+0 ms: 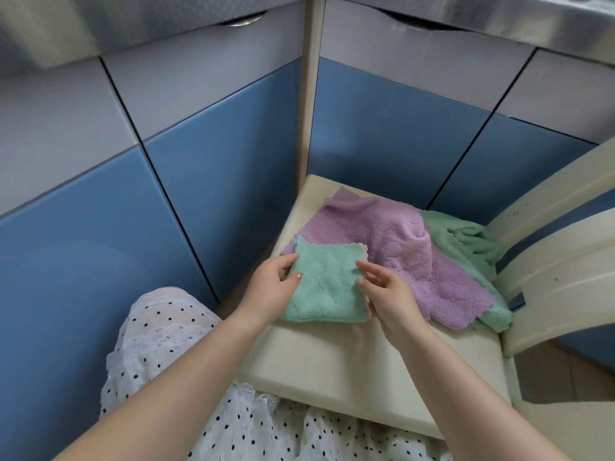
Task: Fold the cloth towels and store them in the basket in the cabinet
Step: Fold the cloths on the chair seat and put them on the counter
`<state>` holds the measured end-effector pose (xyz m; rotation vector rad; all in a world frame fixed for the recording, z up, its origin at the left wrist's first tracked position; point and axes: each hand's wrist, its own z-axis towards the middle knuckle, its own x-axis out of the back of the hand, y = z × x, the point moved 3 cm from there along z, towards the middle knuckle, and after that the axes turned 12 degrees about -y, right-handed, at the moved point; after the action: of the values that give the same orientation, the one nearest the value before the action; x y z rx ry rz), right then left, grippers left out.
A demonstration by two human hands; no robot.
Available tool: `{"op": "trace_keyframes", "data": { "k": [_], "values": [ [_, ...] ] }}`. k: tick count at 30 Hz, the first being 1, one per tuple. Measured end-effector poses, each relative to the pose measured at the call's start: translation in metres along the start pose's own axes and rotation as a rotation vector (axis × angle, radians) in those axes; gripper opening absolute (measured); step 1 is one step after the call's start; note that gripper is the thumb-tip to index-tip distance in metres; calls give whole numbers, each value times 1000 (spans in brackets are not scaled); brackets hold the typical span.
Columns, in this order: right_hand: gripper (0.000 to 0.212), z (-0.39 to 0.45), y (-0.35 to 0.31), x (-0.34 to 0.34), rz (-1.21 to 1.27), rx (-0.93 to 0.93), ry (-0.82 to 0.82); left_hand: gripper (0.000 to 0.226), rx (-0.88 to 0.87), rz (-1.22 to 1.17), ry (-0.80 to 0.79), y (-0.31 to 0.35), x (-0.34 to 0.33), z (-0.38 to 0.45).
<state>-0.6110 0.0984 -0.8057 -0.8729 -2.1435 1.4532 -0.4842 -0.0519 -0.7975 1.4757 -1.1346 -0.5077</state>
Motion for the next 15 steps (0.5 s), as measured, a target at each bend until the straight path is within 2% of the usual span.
{"op": "trace_keyframes", "data": {
  "k": [6,10,15],
  "values": [
    [38,-10,-24,-3,61,-56,-96,43,191,-657,-33,-7,3,-3],
    [38,-17,-50,-8,118,-29,-168,42,249,-827,-136,3,6,-13],
    [34,-21,-90,-15,165,55,-244,38,114,-913,-165,43,34,-33]
  ]
}}
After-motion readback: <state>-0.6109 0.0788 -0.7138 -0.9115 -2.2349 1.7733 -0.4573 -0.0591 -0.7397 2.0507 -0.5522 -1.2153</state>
